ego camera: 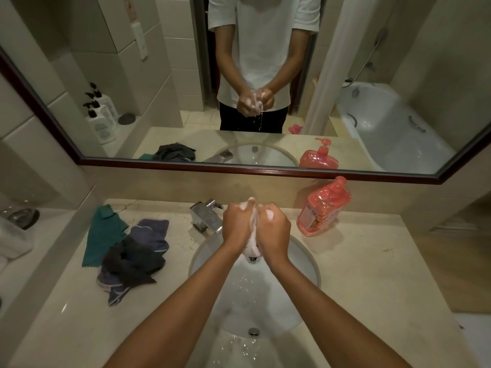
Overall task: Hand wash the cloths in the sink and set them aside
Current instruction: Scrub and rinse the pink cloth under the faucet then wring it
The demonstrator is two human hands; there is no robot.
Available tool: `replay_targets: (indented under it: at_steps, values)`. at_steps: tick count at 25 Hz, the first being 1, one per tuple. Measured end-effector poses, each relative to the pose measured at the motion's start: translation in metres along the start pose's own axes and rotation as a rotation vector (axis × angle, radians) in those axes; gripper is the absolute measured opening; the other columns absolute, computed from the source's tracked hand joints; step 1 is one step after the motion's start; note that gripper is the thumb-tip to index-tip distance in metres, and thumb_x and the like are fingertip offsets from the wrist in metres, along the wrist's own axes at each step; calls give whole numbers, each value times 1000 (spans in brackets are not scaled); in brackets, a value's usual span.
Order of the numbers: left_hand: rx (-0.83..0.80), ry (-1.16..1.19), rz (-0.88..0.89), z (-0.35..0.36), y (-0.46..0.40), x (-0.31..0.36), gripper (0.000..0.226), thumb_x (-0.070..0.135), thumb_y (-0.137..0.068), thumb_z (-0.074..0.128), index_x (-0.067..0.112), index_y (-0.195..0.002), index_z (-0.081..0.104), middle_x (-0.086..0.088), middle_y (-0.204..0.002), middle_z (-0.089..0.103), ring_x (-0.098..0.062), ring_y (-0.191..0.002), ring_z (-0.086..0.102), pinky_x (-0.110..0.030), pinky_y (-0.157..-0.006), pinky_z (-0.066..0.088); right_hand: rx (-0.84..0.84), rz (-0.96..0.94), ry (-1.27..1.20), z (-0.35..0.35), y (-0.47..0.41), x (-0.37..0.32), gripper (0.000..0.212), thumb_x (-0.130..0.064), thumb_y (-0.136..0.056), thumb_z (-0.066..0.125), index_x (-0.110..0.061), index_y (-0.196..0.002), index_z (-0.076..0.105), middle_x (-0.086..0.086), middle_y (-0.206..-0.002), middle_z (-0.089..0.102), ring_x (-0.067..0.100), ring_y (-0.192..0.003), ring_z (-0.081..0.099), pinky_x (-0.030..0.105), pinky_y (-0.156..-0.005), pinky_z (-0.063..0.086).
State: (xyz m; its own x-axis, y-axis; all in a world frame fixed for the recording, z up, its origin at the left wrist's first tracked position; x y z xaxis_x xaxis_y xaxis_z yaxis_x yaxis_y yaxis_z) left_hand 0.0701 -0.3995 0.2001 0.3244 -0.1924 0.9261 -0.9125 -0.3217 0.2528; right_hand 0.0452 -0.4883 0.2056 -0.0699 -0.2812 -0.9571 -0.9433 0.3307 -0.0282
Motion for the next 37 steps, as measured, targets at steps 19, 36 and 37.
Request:
replay_targets:
  at_steps: [19,36,37]
  values:
    - [41,406,25,2,11,-17,27,29,-108,42,29,-125,63,8,-120,63,-9,-109,61,-27,-96,49,-149,97,-379,6,6,16,33,-18,-104,53,-38,-130,48,-28,-119,57,-17,-103,59,8,-81,48]
    - [16,-52,187,3,9,6,56,41,-102,52,19,-51,45,2,-49,49,-18,-50,46,-32,-55,35,57,-40,-78,-3,-18,2,48,-16,-103,47,-24,-58,36,-10,-50,41,3,-50,38,20,-50,29]
    - [37,-67,201,2,9,5,55,39,-103,53,16,-53,49,0,-51,52,-20,-51,50,-33,-55,38,61,-17,-45,-2,-20,1,49,-16,-103,48,-23,-56,35,-9,-50,39,4,-48,36,22,-49,28]
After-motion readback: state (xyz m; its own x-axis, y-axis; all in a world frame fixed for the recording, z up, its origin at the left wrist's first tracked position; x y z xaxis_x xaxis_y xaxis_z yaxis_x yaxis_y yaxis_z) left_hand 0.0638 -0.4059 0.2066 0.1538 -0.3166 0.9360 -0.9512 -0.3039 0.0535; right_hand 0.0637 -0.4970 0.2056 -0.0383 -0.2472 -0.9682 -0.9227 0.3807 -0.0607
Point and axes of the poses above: each hand's wrist, its own y-axis away from the middle knuckle, its own z-axis out of the palm, x = y × z, the point moved 2 cm from there along -y, towards the middle knuckle
